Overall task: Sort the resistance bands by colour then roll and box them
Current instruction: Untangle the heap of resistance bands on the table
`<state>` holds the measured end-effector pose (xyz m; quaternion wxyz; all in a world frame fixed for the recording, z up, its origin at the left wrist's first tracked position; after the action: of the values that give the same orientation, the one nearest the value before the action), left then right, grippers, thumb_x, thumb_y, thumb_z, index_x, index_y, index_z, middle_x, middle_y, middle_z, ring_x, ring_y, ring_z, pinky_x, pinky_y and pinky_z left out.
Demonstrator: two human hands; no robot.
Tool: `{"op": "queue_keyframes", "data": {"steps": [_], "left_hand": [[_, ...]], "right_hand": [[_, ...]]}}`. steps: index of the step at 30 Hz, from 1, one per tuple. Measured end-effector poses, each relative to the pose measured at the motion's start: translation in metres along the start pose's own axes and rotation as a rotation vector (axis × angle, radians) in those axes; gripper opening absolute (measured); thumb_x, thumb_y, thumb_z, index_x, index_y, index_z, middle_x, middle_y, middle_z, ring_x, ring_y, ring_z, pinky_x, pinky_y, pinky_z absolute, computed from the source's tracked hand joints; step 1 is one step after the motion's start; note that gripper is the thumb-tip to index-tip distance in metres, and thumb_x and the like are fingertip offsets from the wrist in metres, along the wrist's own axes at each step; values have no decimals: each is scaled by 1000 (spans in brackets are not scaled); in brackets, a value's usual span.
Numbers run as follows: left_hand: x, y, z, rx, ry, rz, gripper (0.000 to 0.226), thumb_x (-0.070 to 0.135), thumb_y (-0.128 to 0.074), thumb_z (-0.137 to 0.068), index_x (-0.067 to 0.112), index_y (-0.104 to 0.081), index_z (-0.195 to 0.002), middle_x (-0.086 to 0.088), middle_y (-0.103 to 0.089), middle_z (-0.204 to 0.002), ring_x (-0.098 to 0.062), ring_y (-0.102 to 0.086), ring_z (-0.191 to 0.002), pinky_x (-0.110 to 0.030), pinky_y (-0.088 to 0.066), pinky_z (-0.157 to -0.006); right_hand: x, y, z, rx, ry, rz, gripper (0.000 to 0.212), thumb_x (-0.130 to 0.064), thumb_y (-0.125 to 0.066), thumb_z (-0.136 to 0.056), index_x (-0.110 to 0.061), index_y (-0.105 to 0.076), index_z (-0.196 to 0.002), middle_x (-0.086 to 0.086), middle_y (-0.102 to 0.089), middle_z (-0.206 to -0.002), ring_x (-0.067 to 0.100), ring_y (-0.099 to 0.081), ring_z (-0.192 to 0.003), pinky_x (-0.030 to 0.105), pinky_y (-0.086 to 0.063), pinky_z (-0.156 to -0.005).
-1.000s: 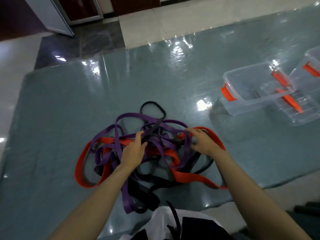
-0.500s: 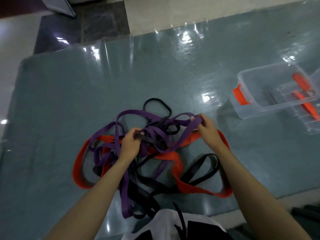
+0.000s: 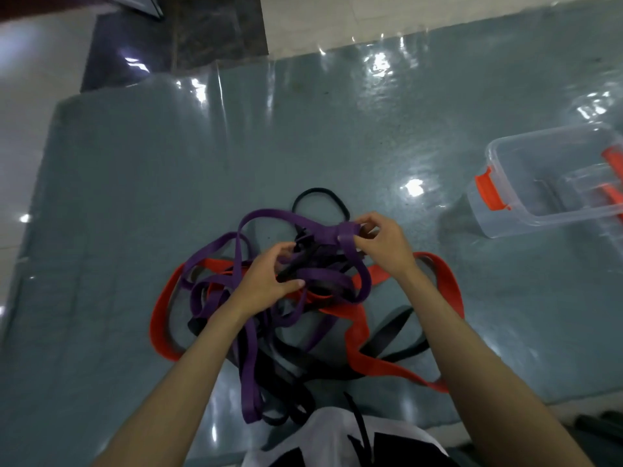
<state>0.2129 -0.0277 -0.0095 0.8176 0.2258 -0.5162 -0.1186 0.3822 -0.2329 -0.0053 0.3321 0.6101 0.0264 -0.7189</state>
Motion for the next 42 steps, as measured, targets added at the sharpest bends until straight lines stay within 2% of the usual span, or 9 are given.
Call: {"op": "queue_keyframes", "data": {"steps": [3,8,15,20,22,28,32,37,42], "left_hand": [[20,-16,2,-112,-65,68,112,41,-92,-79,54,-17,-161,16,-34,-160,-3,-46,-138,-21,-42,-107],[56,-54,6,-161,-119,161,117,62,-88,-76,55,-9,-162,20,-28,-168,5,-37,-149,-26,-35,-119],[85,-88,16,-83,-74,-170,40,57,-67,-97,33,-71,-128,5,-75,-126,-21,-69,-121,-45,-51,-107],[93,-117,36,-49,-120,-99,35,49,-55,-107,25,-75,-121,-2,-77,-124,-24,-65,-125,-48,-43,-113],[86,-113,41,-17,-93,34,33,45,-58,-106,24,-78,-123,0,-79,-118,-17,-70,-118,-44,-50,-109],[53,-71,49,124,-21,409,11,16,-66,-103,9,-73,-107,-5,-79,-76,-15,-76,-81,-36,-59,-90],[21,-23,56,268,56,466,7,10,-65,-102,13,-60,-99,-4,-67,-56,-20,-71,-56,-36,-61,-74],[7,46,60,449,53,413,11,23,-62,-104,20,-59,-94,3,-58,-53,-17,-54,-38,-32,-51,-49],[23,96,60,485,-4,297,10,35,-61,-106,33,-65,-98,7,-65,-57,-7,-48,-34,-21,-39,-35]], "right_hand": [[-9,-10,7,-57,78,37,26,-21,-87,-83,-20,-74,-105,-10,-70,-82,6,-68,-71,37,-63,-72],[-22,-15,23,-70,150,25,39,-51,-74,-80,-30,-73,-112,-17,-72,-103,1,-67,-95,24,-56,-87],[-5,9,53,-83,94,-187,50,-15,-75,-91,-27,-63,-137,1,-60,-140,18,-65,-125,38,-55,-104],[14,24,74,-20,-30,-260,41,5,-62,-96,-15,-70,-131,1,-73,-124,21,-73,-113,46,-59,-101],[25,30,81,51,-82,-312,29,-4,-67,-99,-10,-72,-126,14,-73,-120,37,-73,-106,50,-57,-98],[63,49,88,338,-213,-401,23,3,-71,-92,-20,-66,-98,15,-66,-99,16,-65,-76,34,-60,-74],[79,48,88,416,-260,-295,26,4,-65,-93,-14,-64,-113,23,-66,-114,30,-67,-98,52,-58,-92],[71,36,88,298,-281,244,39,-14,-74,-90,-12,-70,-129,23,-57,-139,43,-54,-129,47,-45,-110],[31,5,83,233,21,273,30,-2,-72,-89,-7,-73,-119,19,-62,-133,37,-56,-128,45,-45,-109]]}}
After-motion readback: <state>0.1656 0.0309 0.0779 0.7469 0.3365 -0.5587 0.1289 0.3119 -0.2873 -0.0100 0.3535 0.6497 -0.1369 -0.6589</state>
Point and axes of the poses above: each hand's wrist, its own z-axis away from the middle knuckle, its own y-axis out of the back of the hand, x = y × z, the point moved 6 cm from there along -z, towards the middle knuckle
